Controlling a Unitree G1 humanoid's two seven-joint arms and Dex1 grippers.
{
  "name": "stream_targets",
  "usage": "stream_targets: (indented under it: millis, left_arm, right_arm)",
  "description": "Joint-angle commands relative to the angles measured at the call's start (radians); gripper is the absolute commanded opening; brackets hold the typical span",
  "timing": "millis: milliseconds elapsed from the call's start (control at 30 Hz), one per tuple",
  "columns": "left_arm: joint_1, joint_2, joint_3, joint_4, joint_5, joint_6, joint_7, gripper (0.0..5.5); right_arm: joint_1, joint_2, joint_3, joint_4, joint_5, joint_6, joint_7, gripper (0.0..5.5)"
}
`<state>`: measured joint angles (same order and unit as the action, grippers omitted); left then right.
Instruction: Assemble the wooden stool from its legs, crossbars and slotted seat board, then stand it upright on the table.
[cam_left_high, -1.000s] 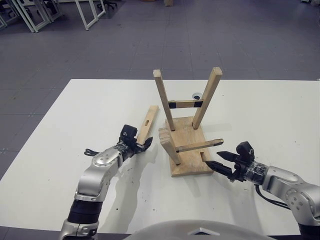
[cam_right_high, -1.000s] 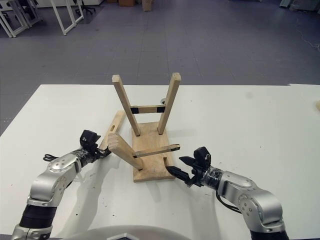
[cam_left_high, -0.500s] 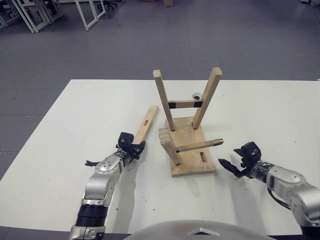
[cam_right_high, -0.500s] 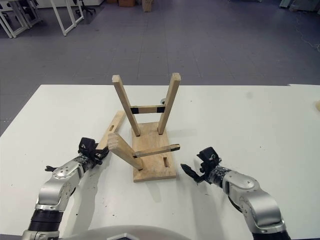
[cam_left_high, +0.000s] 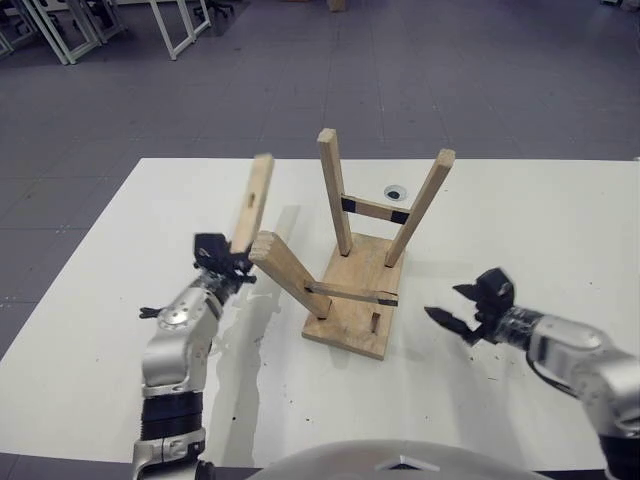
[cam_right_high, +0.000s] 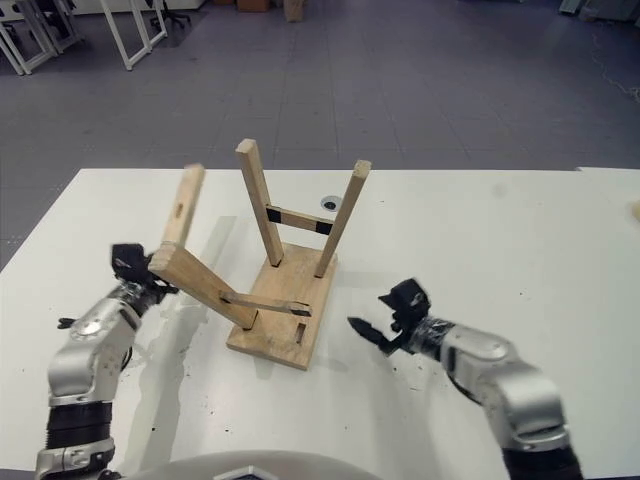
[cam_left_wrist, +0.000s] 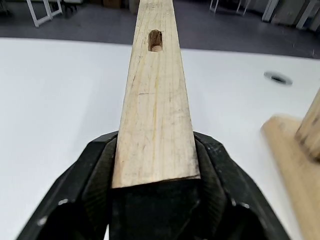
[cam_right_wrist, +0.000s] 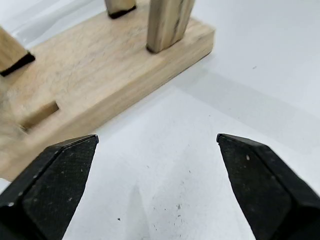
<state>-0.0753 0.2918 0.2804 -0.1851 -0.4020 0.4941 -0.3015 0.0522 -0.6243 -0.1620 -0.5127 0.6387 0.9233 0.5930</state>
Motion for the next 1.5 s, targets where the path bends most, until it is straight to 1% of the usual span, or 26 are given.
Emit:
stream_targets:
  millis: [33, 67, 133, 200, 300, 367, 467, 633, 767, 900, 1067, 1100, 1200, 1300, 1400, 1433, 1467, 1500]
  left_arm:
    - [-0.182, 0.122, 0.226, -0.107, -0.505, 0.137, -0.189, 2.05]
    - [-0.241, 0.160, 0.252, -0.111, -0.650, 0.198, -0.222, 2.05]
    - [-0.335, 0.220, 0.242, -0.102, -0.874, 0.307, -0.269, 2.05]
    - [-0.404, 0.257, 0.193, -0.062, -1.009, 0.410, -0.340, 2.05]
    - [-0.484, 0.286, 0.121, 0.012, -1.111, 0.518, -0.426, 2.05]
    - [-0.552, 0.273, 0.047, 0.063, -1.094, 0.547, -0.465, 2.05]
    - [-0.592, 0.250, -0.031, 0.091, -1.036, 0.547, -0.507, 2.05]
    - [-0.600, 0.240, -0.099, 0.089, -0.936, 0.525, -0.559, 2.05]
    - [-0.590, 0.245, -0.120, 0.106, -0.867, 0.496, -0.592, 2.05]
    - [-0.577, 0.237, -0.142, 0.109, -0.827, 0.495, -0.616, 2.05]
    - [-0.569, 0.240, -0.147, 0.102, -0.811, 0.508, -0.642, 2.05]
    - [-0.568, 0.242, -0.147, 0.103, -0.808, 0.508, -0.646, 2.05]
    - [-0.570, 0.249, -0.147, 0.105, -0.785, 0.493, -0.672, 2.05]
    - [-0.567, 0.247, -0.155, 0.102, -0.720, 0.442, -0.696, 2.05]
    - [-0.581, 0.228, -0.150, 0.122, -0.714, 0.444, -0.691, 2.05]
    - [-0.590, 0.223, -0.141, 0.135, -0.725, 0.455, -0.685, 2.42]
    - [-0.601, 0.221, -0.131, 0.149, -0.734, 0.462, -0.681, 2.50]
    - [-0.610, 0.225, -0.121, 0.166, -0.730, 0.459, -0.680, 2.71]
  right_arm:
    - [-0.228, -0.065, -0.290, 0.079, 0.556, 0.168, 0.048, 4.38]
    - [-0.294, -0.065, -0.309, 0.116, 0.667, 0.176, 0.030, 4.38]
    - [-0.458, -0.022, -0.280, 0.211, 0.823, 0.158, -0.066, 4.38]
    - [-0.604, 0.048, -0.205, 0.285, 0.881, 0.147, -0.131, 4.38]
    - [-0.738, 0.121, -0.116, 0.357, 0.885, 0.137, -0.184, 4.38]
    - [-0.807, 0.158, -0.083, 0.386, 0.897, 0.130, -0.207, 4.38]
    - [-0.861, 0.183, -0.069, 0.402, 0.936, 0.129, -0.232, 4.38]
    - [-0.906, 0.198, -0.066, 0.398, 0.999, 0.120, -0.283, 4.38]
    - [-0.919, 0.196, -0.057, 0.394, 1.053, 0.120, -0.306, 4.38]
    - [-0.922, 0.195, -0.046, 0.400, 1.063, 0.111, -0.319, 4.38]
    - [-0.886, 0.189, -0.036, 0.425, 1.051, 0.117, -0.330, 3.64]
    - [-0.879, 0.185, -0.036, 0.427, 1.050, 0.121, -0.328, 3.38]
    - [-0.867, 0.179, -0.033, 0.426, 1.045, 0.125, -0.321, 2.85]
    - [-0.870, 0.183, -0.034, 0.441, 1.013, 0.110, -0.311, 2.21]
    - [-0.870, 0.197, -0.054, 0.456, 0.969, 0.072, -0.298, 2.17]
    - [-0.870, 0.203, -0.065, 0.461, 0.956, 0.053, -0.292, 2.15]
    - [-0.870, 0.202, -0.075, 0.462, 0.936, 0.038, -0.281, 2.12]
    - [-0.864, 0.186, -0.084, 0.462, 0.912, 0.032, -0.270, 2.06]
